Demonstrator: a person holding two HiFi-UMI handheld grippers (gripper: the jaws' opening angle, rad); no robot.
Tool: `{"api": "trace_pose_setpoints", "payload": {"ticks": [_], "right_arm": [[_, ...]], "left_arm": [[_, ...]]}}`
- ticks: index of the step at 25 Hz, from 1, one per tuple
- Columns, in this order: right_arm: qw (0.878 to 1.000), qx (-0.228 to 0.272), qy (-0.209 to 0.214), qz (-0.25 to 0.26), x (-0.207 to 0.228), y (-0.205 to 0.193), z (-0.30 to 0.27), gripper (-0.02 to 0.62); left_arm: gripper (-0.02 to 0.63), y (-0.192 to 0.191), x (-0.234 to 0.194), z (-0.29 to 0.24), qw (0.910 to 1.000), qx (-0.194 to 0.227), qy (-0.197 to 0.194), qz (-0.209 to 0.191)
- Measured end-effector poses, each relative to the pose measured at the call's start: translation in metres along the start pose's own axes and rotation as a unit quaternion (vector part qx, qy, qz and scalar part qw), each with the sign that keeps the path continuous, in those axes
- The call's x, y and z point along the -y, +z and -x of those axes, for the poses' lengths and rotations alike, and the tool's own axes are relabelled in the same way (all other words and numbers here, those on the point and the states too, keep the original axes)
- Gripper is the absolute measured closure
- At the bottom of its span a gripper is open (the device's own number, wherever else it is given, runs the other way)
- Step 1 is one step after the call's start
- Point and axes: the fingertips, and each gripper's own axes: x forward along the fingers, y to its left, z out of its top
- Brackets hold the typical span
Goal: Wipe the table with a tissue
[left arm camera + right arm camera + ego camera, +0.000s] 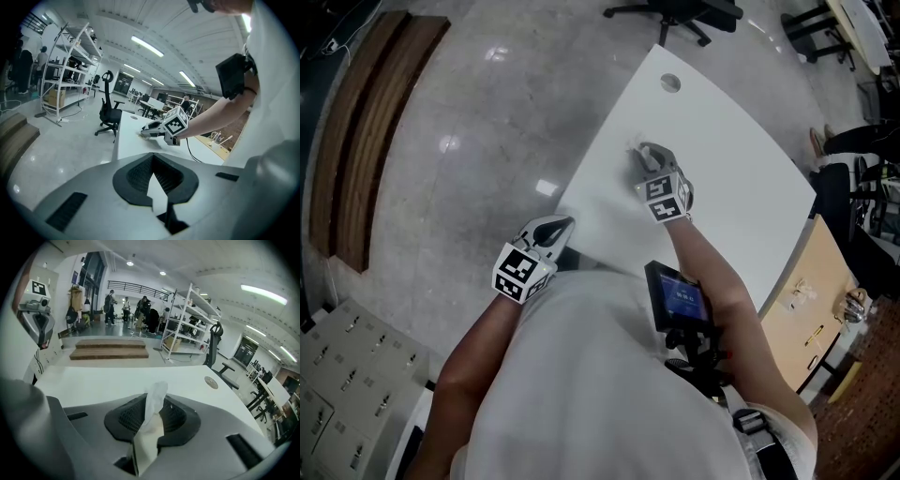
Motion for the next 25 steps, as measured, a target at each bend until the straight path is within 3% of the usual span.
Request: {"api": "trace_pose_setpoints", "payload": {"ticks": [5,9,12,14,17,19,22,25], "right_arm": [[1.000,0.012,0.018,0.000,-0.023,0.008,0.002,0.518],[0.998,0.012,0.047,0.047,-0.050,0.013,0.004,0.520],[0.990,0.011,0.091,0.107,-0.077,0.015,0.009,0.520],[0.981,0.007,0.150,0.124,-0.097,0.014,0.015,0.520],[0.959,0.011,0.269,0.090,-0.133,0.017,0.033,0.518],[0.948,0.027,0.313,0.047,-0.148,0.023,0.047,0.518],[0.944,0.054,0.322,-0.043,-0.146,0.027,0.066,0.518],[0.957,0.068,0.265,-0.101,-0.119,0.020,0.074,0.518]], "left_arm": [[0.603,0.000,0.001,0.002,1.0000,0.002,-0.002,-0.002],[0.603,-0.001,0.003,0.003,1.0000,0.003,-0.004,-0.004],[0.603,0.001,0.004,0.003,0.9999,0.006,-0.004,-0.007],[0.603,0.002,0.003,0.003,0.9999,0.008,-0.003,-0.009],[0.603,0.002,0.001,0.007,0.9999,0.010,-0.004,-0.012],[0.603,0.003,0.001,0.008,0.9998,0.010,-0.007,-0.015],[0.603,0.004,0.005,0.006,0.9996,0.008,-0.016,-0.023],[0.603,0.005,0.010,0.003,0.9991,0.004,-0.029,-0.031]]}}
